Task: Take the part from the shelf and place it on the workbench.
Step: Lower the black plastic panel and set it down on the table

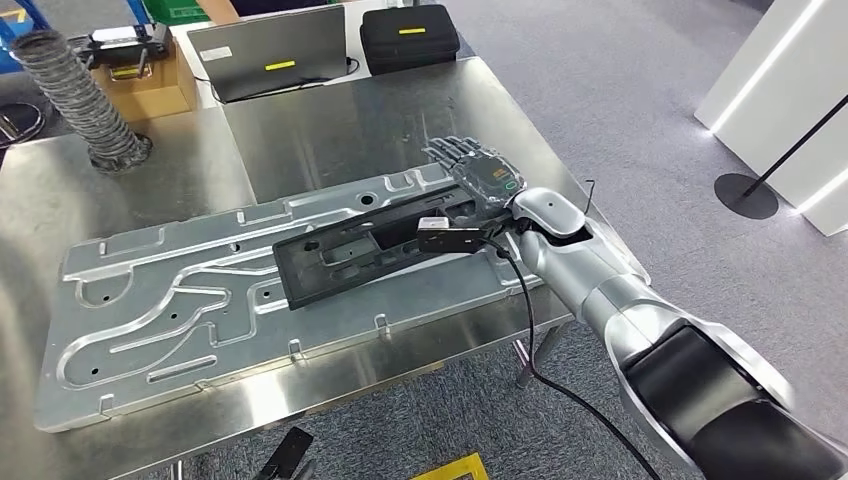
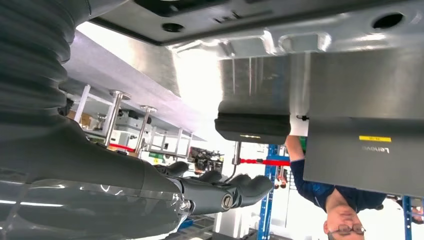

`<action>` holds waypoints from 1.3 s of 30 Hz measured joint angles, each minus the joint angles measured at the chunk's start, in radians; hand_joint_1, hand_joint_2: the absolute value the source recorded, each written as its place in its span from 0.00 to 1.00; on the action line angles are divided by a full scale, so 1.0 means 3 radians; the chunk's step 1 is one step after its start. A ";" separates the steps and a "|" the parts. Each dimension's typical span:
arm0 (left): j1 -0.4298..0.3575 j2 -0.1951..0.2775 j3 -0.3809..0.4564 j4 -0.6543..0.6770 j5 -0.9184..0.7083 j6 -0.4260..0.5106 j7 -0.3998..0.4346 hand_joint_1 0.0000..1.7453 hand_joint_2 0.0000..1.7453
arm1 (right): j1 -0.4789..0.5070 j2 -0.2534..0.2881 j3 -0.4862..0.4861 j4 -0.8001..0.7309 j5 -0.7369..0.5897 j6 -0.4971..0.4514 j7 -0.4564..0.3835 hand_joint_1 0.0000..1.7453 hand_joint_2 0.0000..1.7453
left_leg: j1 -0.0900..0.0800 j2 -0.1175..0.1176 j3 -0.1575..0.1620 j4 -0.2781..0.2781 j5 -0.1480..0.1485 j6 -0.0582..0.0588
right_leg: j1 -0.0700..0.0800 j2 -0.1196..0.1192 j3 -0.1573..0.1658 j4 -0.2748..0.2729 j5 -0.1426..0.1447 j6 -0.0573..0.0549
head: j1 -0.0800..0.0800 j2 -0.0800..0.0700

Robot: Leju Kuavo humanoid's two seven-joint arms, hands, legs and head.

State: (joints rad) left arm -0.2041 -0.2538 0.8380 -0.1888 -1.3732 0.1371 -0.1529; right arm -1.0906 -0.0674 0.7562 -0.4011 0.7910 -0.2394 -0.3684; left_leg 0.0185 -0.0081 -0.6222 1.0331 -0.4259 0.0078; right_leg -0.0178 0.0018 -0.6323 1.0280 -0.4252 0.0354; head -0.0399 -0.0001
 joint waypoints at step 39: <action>0.0042 0.0021 0.0068 0.0000 0.0098 -0.0076 -0.0051 0.00 0.00 | -0.0193 -0.0992 -0.0780 -0.0339 0.0084 0.0262 -0.0155 0.00 1.00 | -0.0046 -0.0017 0.0037 -0.0002 -0.0021 0.0090 | 0.0016 -0.0014 -0.0237 0.0551 -0.0154 -0.0011 | 0.0002 0.0000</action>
State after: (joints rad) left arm -0.1914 -0.2474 0.8584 -0.1888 -1.3437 0.1143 -0.1682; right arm -1.1485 -0.3650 0.5221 -0.5027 0.8163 -0.1608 -0.4150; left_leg 0.0045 -0.0134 -0.6111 1.0324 -0.4321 0.0348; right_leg -0.0131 -0.0023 -0.7034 1.1932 -0.4715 0.0320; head -0.0393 -0.0002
